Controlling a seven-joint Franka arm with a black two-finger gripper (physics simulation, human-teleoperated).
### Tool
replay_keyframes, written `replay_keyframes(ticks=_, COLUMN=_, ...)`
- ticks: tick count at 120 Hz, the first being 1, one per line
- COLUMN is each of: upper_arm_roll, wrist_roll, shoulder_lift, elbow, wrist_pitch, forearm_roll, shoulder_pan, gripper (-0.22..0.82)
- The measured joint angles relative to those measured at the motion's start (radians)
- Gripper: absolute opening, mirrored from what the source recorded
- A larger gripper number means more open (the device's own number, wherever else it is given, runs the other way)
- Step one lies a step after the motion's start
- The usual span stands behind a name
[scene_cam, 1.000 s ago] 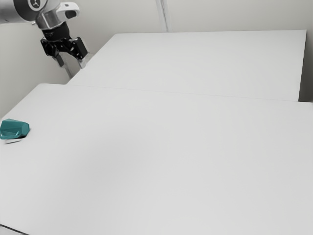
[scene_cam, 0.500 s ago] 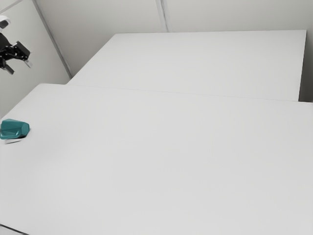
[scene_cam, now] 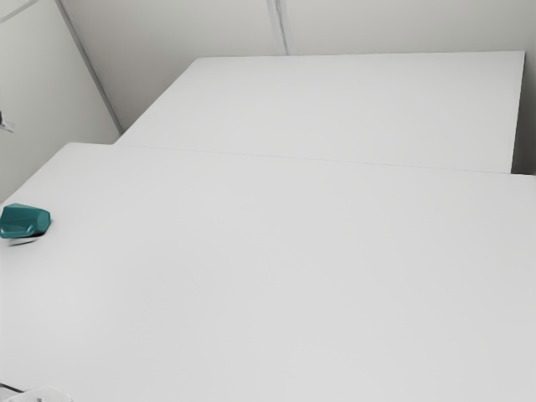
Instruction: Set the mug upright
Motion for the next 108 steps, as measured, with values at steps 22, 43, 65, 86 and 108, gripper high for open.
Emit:
replay_keyframes(ticks=22, upper_arm_roll=-0.121, wrist_roll=0.166, shoulder_lift=0.093, elbow=0.042, wrist_pitch=0.033, forearm_roll=-0.03, shoulder_pan=0.137, gripper=0.59)
replay_keyframes(ticks=43, upper_arm_roll=-0.136, wrist_roll=0.284, shoulder_lift=0.179, elbow=0.076, wrist_pitch=0.066, forearm_roll=-0.047, shoulder_pan=0.181, gripper=0.59)
replay_keyframes(ticks=65, upper_arm_roll=-0.126, wrist_roll=0.375, shoulder_lift=0.215, elbow=0.079, wrist_pitch=0.096, forearm_roll=-0.051, shoulder_pan=0.211, gripper=0.59)
replay_keyframes(ticks=86, upper_arm_roll=-0.121, wrist_roll=0.398, shoulder_lift=0.237, elbow=0.07, wrist_pitch=0.065, forearm_roll=-0.084, shoulder_pan=0.262, gripper=0.59)
replay_keyframes(ticks=108, upper_arm_roll=-0.103, wrist_roll=0.382, shoulder_lift=0.271, elbow=0.074, wrist_pitch=0.007, forearm_roll=-0.145, shoulder_pan=0.28, gripper=0.59)
